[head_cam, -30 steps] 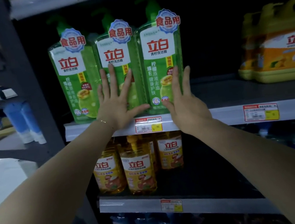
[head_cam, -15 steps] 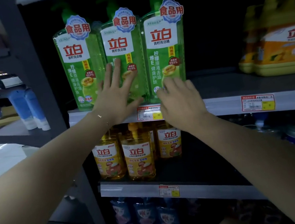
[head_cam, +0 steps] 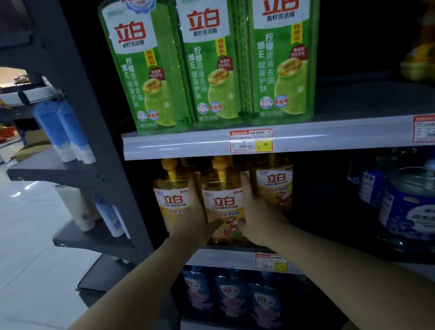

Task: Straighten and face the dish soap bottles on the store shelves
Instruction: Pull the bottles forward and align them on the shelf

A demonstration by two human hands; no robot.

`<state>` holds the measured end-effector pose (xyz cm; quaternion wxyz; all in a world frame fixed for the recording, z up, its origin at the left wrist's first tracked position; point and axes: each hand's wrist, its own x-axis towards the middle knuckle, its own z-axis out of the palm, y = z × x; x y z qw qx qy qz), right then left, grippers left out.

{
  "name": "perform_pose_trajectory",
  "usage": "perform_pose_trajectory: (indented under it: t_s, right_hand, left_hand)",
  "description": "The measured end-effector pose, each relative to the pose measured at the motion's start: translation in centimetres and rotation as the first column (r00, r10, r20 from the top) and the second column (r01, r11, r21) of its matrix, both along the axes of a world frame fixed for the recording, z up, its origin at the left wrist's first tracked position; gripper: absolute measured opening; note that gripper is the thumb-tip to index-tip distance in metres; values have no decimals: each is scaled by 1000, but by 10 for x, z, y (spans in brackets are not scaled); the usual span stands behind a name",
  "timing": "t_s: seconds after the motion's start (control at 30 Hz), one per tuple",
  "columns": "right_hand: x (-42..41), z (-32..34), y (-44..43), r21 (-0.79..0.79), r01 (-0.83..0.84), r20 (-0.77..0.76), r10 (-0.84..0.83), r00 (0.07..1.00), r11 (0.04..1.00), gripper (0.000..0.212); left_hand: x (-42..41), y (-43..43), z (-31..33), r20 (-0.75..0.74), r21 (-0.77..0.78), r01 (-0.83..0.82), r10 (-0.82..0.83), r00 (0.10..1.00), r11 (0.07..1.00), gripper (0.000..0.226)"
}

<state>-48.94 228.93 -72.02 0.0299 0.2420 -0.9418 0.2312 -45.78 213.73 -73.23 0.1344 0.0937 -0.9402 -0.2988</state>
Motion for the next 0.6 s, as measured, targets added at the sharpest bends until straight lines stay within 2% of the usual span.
perform_pose_trajectory:
  t_s: [0.07,0.17,0.4,0.6]
  right_hand:
    - [-2,-5,-7,-108,-16,69,23,997,994,108]
    - [-3,-8,-15,-171,-36,56,46,997,985,112]
    - [-7,-21,-31,-188,-69,22,75,997,980,127]
    - [-13,-13,-6,-258,-118,145,160,976,959,114]
  left_hand:
    - [-8,7,-1,15,86,-1,0,1000,996,106]
    - [-17,13,2,46,139,-38,31,998,990,107]
    - [-21,15,4,44,99,-52,48,998,994,105]
    - [-23,14,-5,9,37,-127,127,992,991,109]
